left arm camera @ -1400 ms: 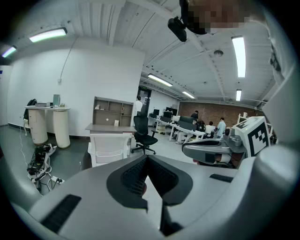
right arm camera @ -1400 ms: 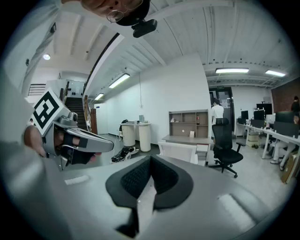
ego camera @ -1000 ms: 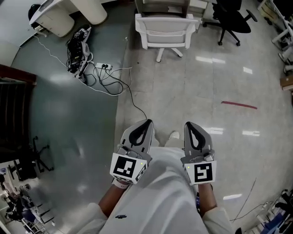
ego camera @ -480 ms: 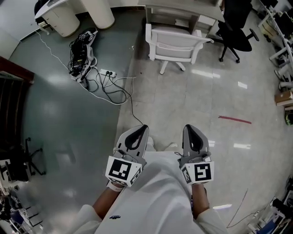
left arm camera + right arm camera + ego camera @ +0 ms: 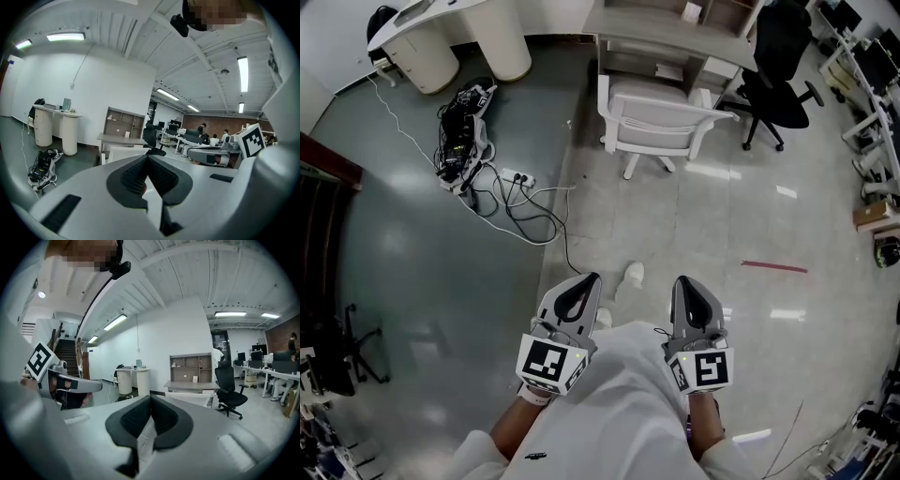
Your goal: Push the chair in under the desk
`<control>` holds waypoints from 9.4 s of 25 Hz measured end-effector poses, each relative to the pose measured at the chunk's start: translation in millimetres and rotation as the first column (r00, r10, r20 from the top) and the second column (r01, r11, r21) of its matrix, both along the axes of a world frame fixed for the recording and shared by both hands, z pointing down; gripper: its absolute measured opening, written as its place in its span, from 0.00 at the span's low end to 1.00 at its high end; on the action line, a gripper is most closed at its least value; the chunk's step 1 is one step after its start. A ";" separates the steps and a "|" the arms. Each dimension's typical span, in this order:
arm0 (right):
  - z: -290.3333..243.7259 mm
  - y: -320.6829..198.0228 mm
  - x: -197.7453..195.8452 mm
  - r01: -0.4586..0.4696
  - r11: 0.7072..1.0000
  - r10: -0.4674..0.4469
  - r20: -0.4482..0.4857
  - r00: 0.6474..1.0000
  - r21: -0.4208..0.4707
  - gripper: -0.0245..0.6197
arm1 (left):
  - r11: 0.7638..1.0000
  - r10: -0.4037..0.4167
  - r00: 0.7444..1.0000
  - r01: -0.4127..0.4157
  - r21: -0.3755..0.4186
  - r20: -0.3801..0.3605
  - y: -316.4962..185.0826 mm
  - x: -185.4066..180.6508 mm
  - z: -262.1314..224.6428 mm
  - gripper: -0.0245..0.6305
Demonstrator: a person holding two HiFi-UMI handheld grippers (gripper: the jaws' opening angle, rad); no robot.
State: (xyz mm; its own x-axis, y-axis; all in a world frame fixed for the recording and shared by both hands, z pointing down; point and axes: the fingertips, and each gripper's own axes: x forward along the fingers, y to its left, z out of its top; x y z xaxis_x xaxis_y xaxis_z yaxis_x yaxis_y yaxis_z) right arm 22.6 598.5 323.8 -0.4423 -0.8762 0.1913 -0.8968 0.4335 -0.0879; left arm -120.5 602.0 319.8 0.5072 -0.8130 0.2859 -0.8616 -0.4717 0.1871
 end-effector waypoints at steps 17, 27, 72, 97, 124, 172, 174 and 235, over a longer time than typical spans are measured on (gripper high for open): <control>23.3 -193.9 37.5 -0.022 0.999 0.023 0.036 0.999 -0.029 0.03 | 0.998 0.001 0.999 0.001 -0.060 0.041 -185.5 28.4 22.7 0.05; 30.5 -328.6 82.0 -0.042 0.998 0.044 0.053 0.998 -0.042 0.03 | 0.997 0.041 0.996 -0.035 -0.076 0.083 -317.6 78.1 23.5 0.05; 41.5 -593.4 32.5 -0.203 0.973 0.201 -0.034 0.979 -0.108 0.04 | 0.955 0.279 0.959 -0.273 -0.111 0.040 -614.7 39.2 43.8 0.05; 163.3 -580.2 39.2 0.243 0.876 -0.367 -0.249 0.896 -0.417 0.28 | 0.748 0.641 0.731 -0.525 -0.406 0.233 -581.6 105.9 173.7 0.33; 284.5 -558.1 33.9 0.457 0.661 -0.746 -0.458 0.483 -0.595 0.25 | 0.596 0.802 0.435 -0.539 -0.595 0.409 -563.7 108.7 278.3 0.41; 288.2 -648.8 2.4 0.407 0.809 -0.586 -0.630 0.510 -0.423 0.25 | 0.719 0.695 0.425 -0.423 -0.551 0.580 -660.6 72.0 295.8 0.28; 287.6 -656.5 -2.6 0.406 0.814 -0.580 -0.635 0.511 -0.416 0.25 | 0.723 0.691 0.422 -0.417 -0.551 0.587 -670.1 67.1 296.0 0.28; 292.8 -889.3 -6.6 0.297 0.848 -0.525 -0.622 0.580 -0.439 0.31 | 0.800 0.596 0.434 -0.387 -0.458 0.675 -902.9 61.2 302.4 0.33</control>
